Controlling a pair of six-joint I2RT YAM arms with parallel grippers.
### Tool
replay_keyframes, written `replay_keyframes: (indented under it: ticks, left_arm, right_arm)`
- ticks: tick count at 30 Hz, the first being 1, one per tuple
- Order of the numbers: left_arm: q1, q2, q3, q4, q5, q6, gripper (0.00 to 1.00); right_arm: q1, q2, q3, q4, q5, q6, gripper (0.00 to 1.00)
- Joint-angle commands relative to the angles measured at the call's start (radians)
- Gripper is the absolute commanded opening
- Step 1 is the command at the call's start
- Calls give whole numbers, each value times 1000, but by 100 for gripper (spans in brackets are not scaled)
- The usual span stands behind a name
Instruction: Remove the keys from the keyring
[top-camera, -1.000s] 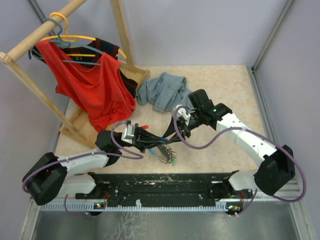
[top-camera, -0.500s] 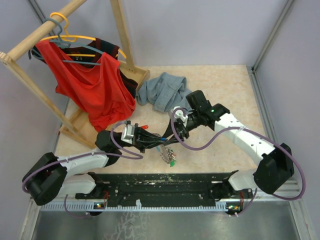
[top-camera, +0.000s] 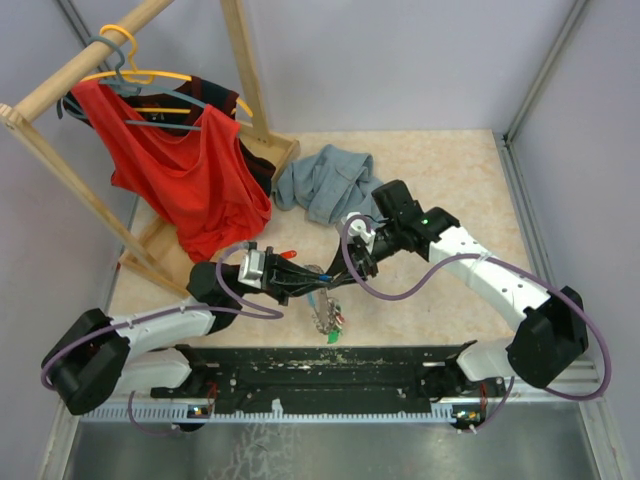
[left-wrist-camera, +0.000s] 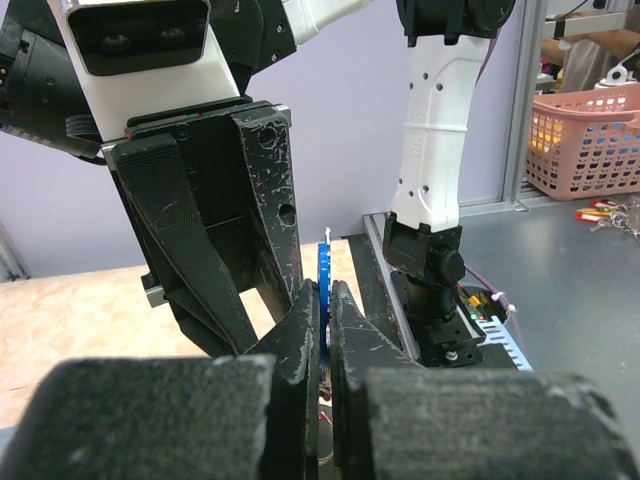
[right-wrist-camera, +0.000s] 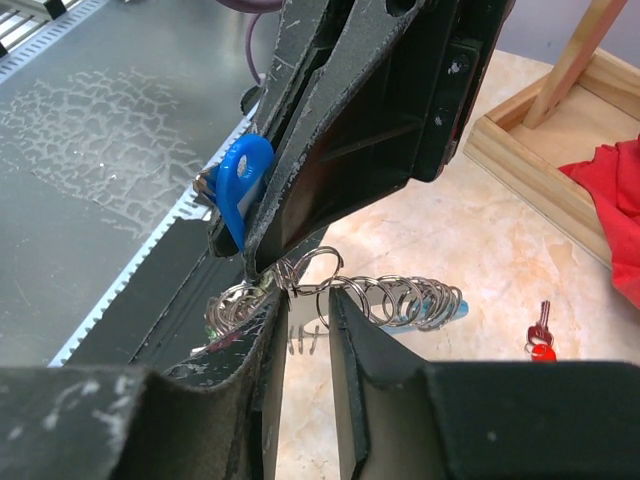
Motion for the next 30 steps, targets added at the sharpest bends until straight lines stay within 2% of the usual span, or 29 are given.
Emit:
replay_keyframes:
  ticks: [1, 8, 17, 22, 30]
  left_arm:
    - [6, -24, 12, 73, -19, 12, 0]
    - [8, -24, 10, 68, -24, 16, 0]
    - [10, -44, 2, 36, -44, 39, 0]
    - [13, -59, -3, 23, -49, 46, 0]
    - [14, -53, 0, 22, -50, 47, 0]
  right_arm:
    - [11, 3, -1, 31, -22, 5, 21]
    - [11, 1, 4, 37, -31, 20, 15]
    - [11, 1, 13, 31, -41, 25, 0]
    - [11, 2, 16, 28, -44, 27, 0]
    - [11, 3, 19, 17, -69, 23, 11]
